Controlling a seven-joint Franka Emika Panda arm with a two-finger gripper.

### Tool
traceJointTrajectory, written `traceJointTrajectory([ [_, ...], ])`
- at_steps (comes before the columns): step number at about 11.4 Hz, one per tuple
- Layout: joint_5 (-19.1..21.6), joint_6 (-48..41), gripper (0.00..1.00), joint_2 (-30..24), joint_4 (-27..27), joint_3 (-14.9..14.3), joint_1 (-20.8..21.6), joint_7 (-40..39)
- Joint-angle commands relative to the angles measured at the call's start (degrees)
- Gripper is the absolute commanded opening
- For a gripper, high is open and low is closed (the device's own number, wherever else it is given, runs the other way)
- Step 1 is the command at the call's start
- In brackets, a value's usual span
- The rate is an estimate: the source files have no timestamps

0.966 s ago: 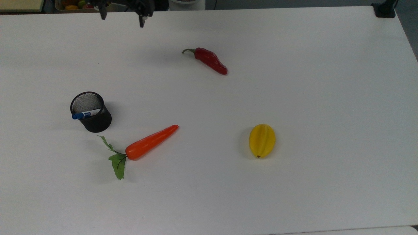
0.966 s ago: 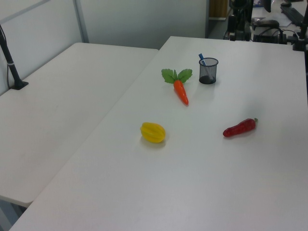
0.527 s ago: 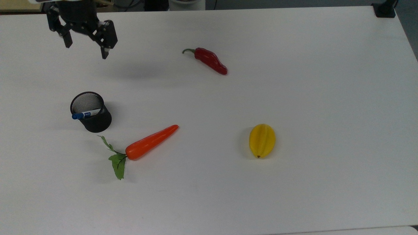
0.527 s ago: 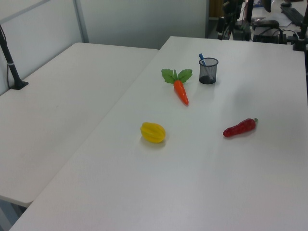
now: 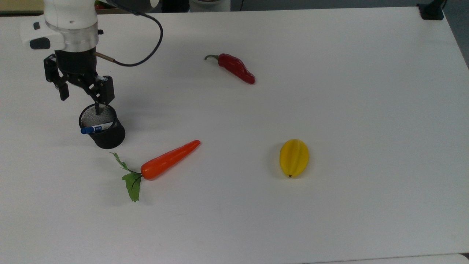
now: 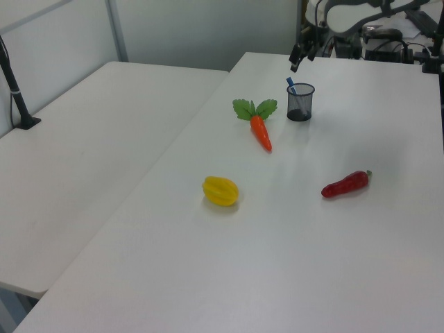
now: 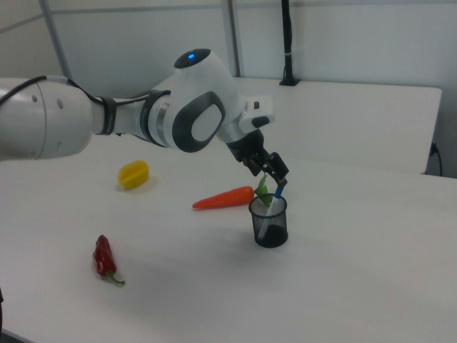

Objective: Take marker pen
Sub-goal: 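Lower the gripper and close it on the blue-capped marker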

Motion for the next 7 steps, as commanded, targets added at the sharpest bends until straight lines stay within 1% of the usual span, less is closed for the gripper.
traceJointTrajectory([
  [1,0.6,5.7,0.79,2.9,0.5,-0.1,-0.1,1.3],
  [4,0.1,9.1,0.52,5.1,0.4,-0.1,-0.2,1.2],
  [5,0.1,10.1,0.47,5.4,0.3,-0.1,-0.2,1.3],
  [7,0.1,10.6,0.41,5.9,0.2,-0.1,-0.2,1.2],
])
